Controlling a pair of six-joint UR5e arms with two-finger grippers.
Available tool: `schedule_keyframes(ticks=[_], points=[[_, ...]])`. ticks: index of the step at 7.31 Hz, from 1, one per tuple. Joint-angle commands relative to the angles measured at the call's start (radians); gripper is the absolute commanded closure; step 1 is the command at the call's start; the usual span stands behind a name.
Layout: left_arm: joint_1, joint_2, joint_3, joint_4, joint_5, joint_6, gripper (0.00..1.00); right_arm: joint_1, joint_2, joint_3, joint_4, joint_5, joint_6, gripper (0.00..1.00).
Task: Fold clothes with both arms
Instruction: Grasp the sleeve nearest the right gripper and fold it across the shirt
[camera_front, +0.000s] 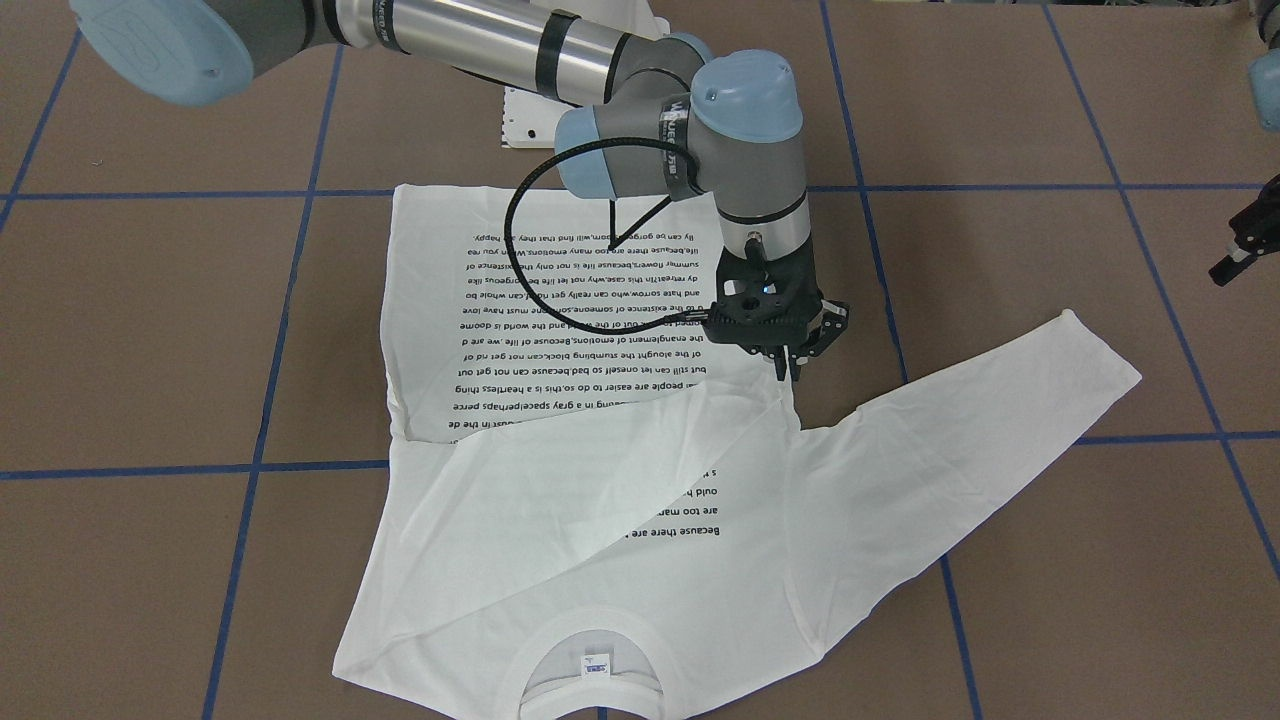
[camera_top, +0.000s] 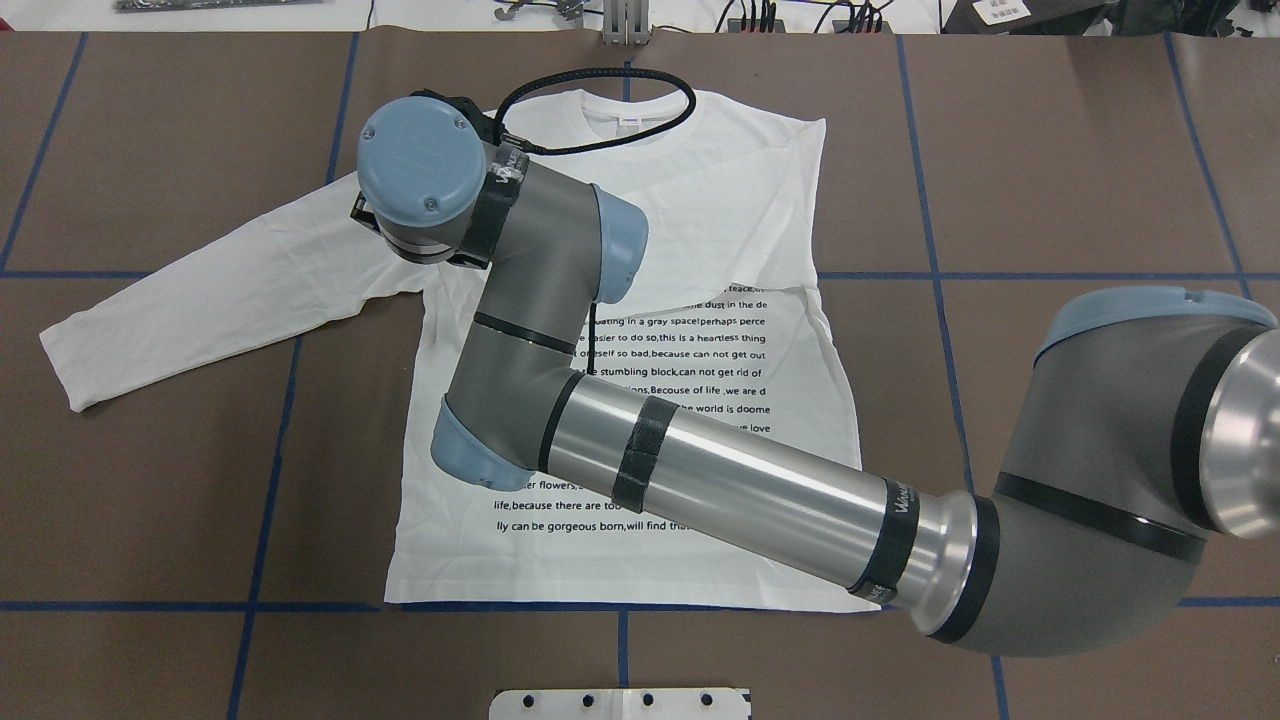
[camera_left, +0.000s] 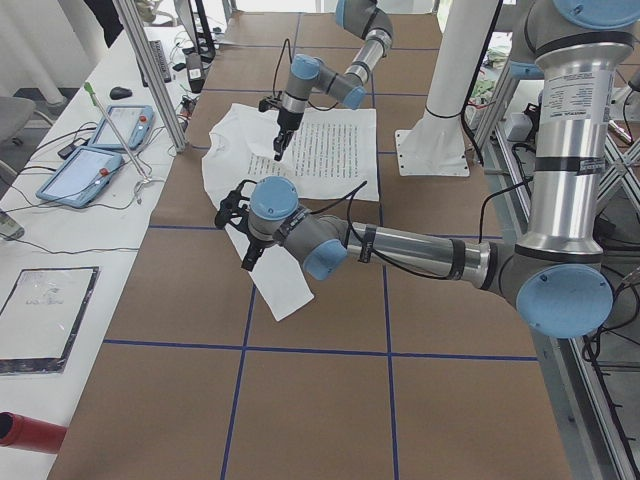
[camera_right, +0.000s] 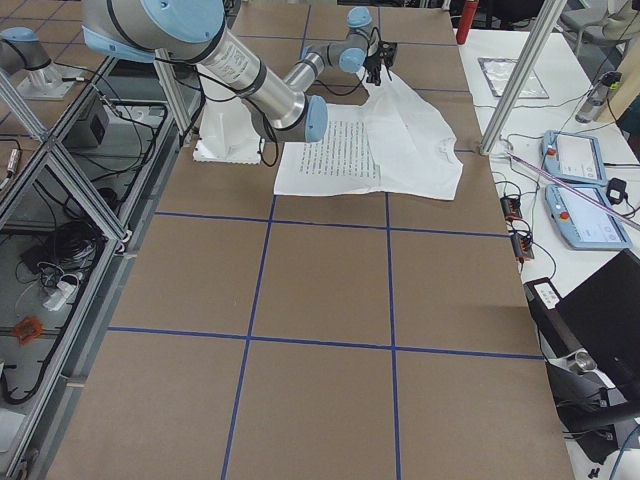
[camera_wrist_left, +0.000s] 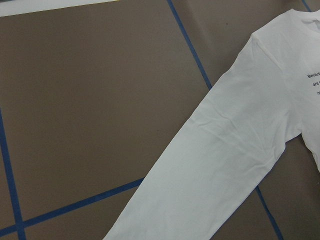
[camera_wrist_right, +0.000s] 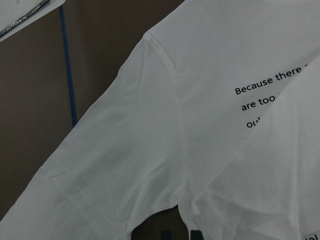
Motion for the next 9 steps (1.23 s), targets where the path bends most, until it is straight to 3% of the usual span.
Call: schedule_keyframes(ticks=[1,2,4,5,7,9], points=[[0.001,-0.048,0.107,-0.004,0.027,-0.001,0.00,-0.013,0.018,0.001,0.000,-0.017,0.001,0.02],[0.018,-0.048,0.121,-0.004,0.092,-0.036,0.00,-0.013,0.032,0.002,-0.001,-0.016,0.001,0.02],[0.053,-0.051,0.239,-0.091,0.101,-0.145,0.00,0.001,0.026,0.063,-0.006,0.018,-0.003,0.02],[0.100,-0.055,0.303,-0.123,0.101,-0.230,0.06,0.023,0.006,0.106,-0.013,0.067,-0.005,0.02],[0.145,-0.057,0.379,-0.198,0.124,-0.257,0.06,0.045,-0.146,0.285,-0.012,0.081,-0.013,0.02],[0.197,-0.057,0.391,-0.202,0.124,-0.283,0.09,0.068,-0.299,0.451,-0.012,0.119,-0.052,0.02]])
